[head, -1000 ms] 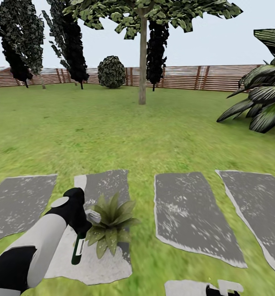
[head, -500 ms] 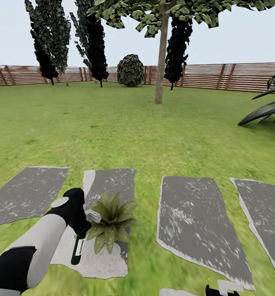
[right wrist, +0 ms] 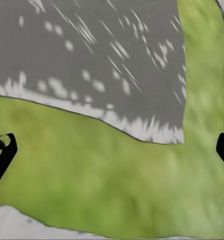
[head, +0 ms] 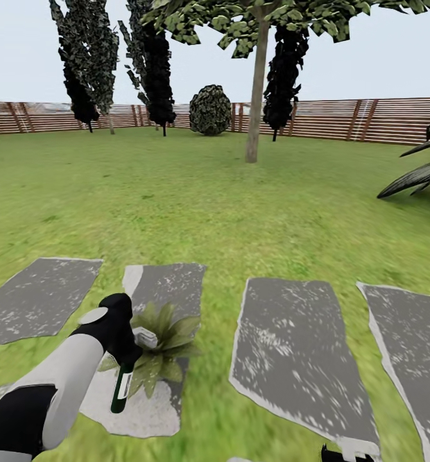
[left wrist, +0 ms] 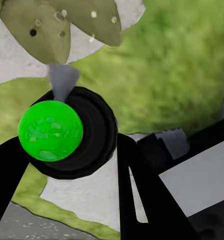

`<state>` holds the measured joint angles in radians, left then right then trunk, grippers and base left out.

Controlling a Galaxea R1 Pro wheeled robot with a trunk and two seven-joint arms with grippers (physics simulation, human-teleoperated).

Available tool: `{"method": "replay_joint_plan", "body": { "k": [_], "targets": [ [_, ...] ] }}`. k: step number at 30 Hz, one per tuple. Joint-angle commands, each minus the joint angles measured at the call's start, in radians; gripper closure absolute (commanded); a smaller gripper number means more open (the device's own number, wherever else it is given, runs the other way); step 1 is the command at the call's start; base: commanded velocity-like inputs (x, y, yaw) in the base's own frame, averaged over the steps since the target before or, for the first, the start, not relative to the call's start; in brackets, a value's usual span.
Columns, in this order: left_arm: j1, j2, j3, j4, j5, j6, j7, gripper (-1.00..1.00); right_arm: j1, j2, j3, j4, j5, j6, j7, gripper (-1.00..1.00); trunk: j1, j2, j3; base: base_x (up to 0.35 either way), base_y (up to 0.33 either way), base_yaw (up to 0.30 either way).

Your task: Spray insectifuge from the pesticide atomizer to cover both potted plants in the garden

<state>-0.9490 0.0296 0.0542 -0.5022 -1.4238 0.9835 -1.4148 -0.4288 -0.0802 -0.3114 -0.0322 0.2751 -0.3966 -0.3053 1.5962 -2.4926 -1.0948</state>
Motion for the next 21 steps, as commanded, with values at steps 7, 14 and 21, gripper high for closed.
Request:
{"method": "replay_joint_plan", "body": {
  "k": [7,14,21],
  "targets": [
    [-0.001,0.000,0.006,-0.001,-0.010,0.010,-0.009,1.00,-0.001,0.000,-0.008,0.002,0.011,-0.003,-0.003,-1.00,0.000,0.000,-0.001,0.091,-0.271,0.143],
    [-0.001,0.000,0.006,-0.001,-0.010,0.010,-0.008,1.00,-0.001,0.000,-0.008,0.002,0.010,-0.002,-0.003,-1.00,0.000,0.000,-0.001,0.085,-0.271,0.274],
    [-0.001,0.000,0.006,-0.001,-0.010,0.011,-0.008,1.00,-0.001,0.000,-0.008,0.002,0.011,-0.003,-0.003,-1.00,0.000,0.000,-0.001,0.008,-0.271,0.277]
  ]
}}
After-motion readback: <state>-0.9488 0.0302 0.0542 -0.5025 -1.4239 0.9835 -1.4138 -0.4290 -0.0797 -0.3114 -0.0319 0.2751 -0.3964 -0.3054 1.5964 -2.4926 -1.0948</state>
